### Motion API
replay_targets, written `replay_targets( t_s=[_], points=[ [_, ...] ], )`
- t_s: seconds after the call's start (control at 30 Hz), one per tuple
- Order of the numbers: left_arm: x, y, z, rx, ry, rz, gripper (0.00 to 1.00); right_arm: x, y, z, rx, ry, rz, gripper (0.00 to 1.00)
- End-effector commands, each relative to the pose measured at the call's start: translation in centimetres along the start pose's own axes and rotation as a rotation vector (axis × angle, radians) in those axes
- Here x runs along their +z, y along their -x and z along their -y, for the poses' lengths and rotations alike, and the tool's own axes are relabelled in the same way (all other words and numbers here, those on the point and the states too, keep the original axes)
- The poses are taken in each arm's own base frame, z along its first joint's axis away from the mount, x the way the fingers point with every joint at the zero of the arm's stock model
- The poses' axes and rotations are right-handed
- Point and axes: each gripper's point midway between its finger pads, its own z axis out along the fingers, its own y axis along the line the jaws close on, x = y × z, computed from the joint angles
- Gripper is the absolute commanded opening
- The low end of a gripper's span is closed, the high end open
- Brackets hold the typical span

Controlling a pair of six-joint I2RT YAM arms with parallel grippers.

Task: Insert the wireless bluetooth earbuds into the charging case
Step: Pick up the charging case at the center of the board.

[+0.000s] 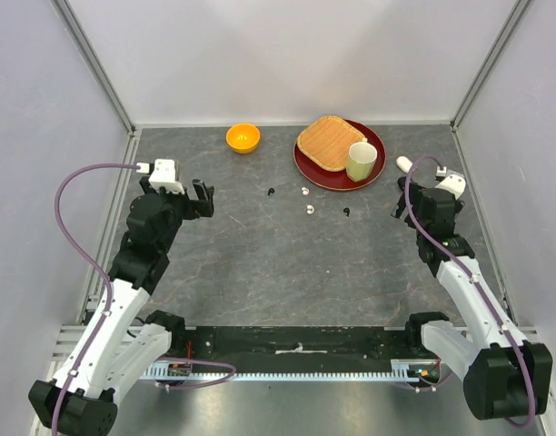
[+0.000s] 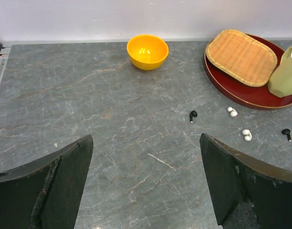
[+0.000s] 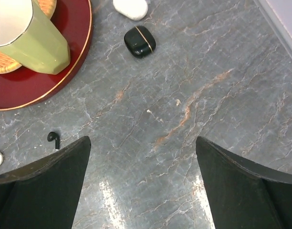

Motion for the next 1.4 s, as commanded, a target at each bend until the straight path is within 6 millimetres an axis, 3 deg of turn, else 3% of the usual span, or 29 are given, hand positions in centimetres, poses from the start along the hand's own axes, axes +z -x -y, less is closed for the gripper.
replay_targets(
  t_s=[0.0, 0.07, 0.2, 0.4, 0.6, 0.67, 0.7, 0.73, 0.93, 1.07, 1.1, 1.37],
  points=[
    [-0.3, 0.5, -0.4, -0.049, 0.030, 0.030, 0.99, 0.1, 2.1, 0.2, -0.031, 0.019, 0.159, 0.98],
    [-1.0, -1.3, 1.0, -0.042, -0.052, -0.062, 0.99, 0.2, 3.7, 0.3, -0.033, 0.009, 0.239, 0.98],
    [-1.9, -1.4, 1.5, -0.128, -0.060, -0.088, 0.99, 0.4, 5.0, 0.1, -0.186, 0.022, 0.292, 0.98],
    [-2.3, -1.2, 3.0, -0.168, -0.148, -0.072, 0.98, 1.4, 5.6, -0.5, -0.238, 0.023, 0.293, 0.98],
    [-2.2, -2.1, 2.8, -0.181, -0.134, -0.106, 0.99, 3.7, 3.8, 0.1, -0.323, -0.010, 0.241, 0.93],
    [-2.3, -2.2, 3.0, -0.182, -0.145, -0.115, 0.98, 5.4, 2.7, -0.1, -0.376, -0.002, 0.179, 0.91],
    [-2.3, -2.3, 3.2, -0.183, -0.155, -0.118, 0.98, 5.9, 3.8, -0.5, -0.381, -0.013, 0.179, 0.91],
    [-2.4, -2.2, 3.7, -0.182, -0.184, -0.125, 0.98, 7.1, 2.4, 0.1, -0.407, -0.048, 0.112, 0.90],
    [-2.4, -2.4, 3.9, -0.182, -0.198, -0.136, 0.98, 9.9, 2.5, 1.0, -0.402, -0.082, 0.045, 0.87],
    [-2.3, -2.6, 4.1, -0.181, -0.208, -0.146, 0.98, 12.1, 3.0, 0.1, -0.371, 0.044, 0.012, 0.87],
    [-2.2, -2.7, 4.0, -0.181, -0.205, -0.148, 0.98, 12.9, 1.9, 0.3, -0.375, 0.047, -0.038, 0.85],
    [-1.8, -2.9, 3.8, -0.202, -0.198, -0.166, 0.98, 16.8, 0.4, -0.2, -0.359, 0.135, -0.137, 0.81]
  ],
)
